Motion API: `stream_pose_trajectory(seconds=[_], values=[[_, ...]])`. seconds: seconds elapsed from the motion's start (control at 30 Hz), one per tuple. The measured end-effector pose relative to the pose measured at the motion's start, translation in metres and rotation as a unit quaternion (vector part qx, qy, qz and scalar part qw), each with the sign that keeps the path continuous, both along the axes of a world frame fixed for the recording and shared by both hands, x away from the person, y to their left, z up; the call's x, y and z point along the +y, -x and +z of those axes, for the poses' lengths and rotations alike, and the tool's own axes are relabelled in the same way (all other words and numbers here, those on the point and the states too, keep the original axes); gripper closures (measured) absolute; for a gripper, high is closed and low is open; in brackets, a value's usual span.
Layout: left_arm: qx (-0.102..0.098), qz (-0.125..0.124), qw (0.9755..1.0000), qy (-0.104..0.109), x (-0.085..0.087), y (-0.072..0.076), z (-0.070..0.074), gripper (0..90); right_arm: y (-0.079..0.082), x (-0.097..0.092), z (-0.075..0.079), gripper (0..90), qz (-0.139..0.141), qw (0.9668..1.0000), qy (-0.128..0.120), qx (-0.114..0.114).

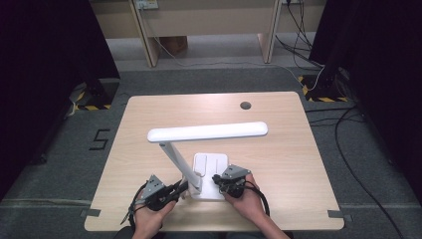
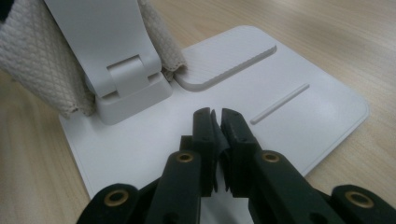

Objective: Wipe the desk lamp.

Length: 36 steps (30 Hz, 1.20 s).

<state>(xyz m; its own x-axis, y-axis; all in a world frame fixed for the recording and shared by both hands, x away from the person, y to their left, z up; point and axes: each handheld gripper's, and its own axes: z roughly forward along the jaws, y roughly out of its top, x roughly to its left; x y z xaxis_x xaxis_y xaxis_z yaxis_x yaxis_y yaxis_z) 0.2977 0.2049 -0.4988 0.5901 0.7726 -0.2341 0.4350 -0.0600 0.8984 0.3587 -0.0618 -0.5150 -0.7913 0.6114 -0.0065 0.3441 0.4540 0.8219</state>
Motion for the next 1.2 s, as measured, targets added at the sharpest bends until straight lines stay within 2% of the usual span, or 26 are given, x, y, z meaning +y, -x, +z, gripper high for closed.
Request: stream_pose_trajectory(seconds=[0.33,0.43,0.53,0.6,0.63,0.7,0.73,0.77,0.83,0.9,0.93,1.07,1.1,1.2], values=[[0.012,-0.012,0.9995,-0.025,-0.002,-0.003,-0.004,81.1,0.001,0.000,0.000,84.6,-0.003,1.0000,-0.001,0.003],[0.012,-0.019,0.9991,-0.036,0.001,0.000,-0.001,81.1,-0.001,-0.001,0.000,80.0,-0.005,1.0000,0.001,-0.004],[0.009,-0.026,0.9983,-0.051,0.006,0.006,0.005,81.1,-0.001,-0.002,0.000,72.2,-0.012,0.9999,-0.002,0.001],[0.006,-0.030,0.9979,-0.057,0.009,0.011,0.009,81.1,-0.001,-0.003,0.001,65.6,-0.014,0.9998,-0.003,0.012],[0.003,-0.032,0.9976,-0.061,0.012,0.014,0.012,81.1,-0.001,-0.003,0.003,62.9,-0.009,0.9999,0.004,0.014],[-0.012,-0.037,0.9978,-0.054,0.016,0.018,0.016,81.0,0.003,-0.004,0.011,57.7,0.003,0.9998,-0.008,0.016],[-0.007,-0.040,0.9971,-0.064,0.016,0.020,0.020,81.0,0.006,-0.004,0.016,55.1,0.011,0.9996,-0.018,0.016],[-0.012,-0.039,0.9969,-0.067,0.017,0.022,0.023,81.1,0.010,-0.003,0.024,52.2,0.025,0.9993,-0.026,0.007],[-0.010,-0.048,0.9975,-0.050,0.017,0.025,0.030,81.1,0.018,-0.002,0.035,49.3,0.042,0.9983,-0.041,-0.002],[-0.018,-0.056,0.9961,-0.065,0.016,0.029,0.038,81.1,0.026,0.001,0.046,46.0,0.063,0.9963,-0.057,-0.013],[-0.023,-0.060,0.9952,-0.074,0.015,0.032,0.042,81.1,0.030,0.003,0.051,44.9,0.074,0.9953,-0.059,-0.020],[-0.040,-0.072,0.9935,-0.078,0.014,0.039,0.056,81.1,0.039,0.012,0.062,41.8,0.111,0.9911,-0.062,-0.038],[-0.042,-0.076,0.9930,-0.080,0.014,0.041,0.059,81.0,0.041,0.013,0.063,41.5,0.113,0.9909,-0.064,-0.034],[-0.051,-0.091,0.9911,-0.083,0.010,0.045,0.067,81.0,0.043,0.016,0.065,41.0,0.127,0.9892,-0.061,-0.040]])
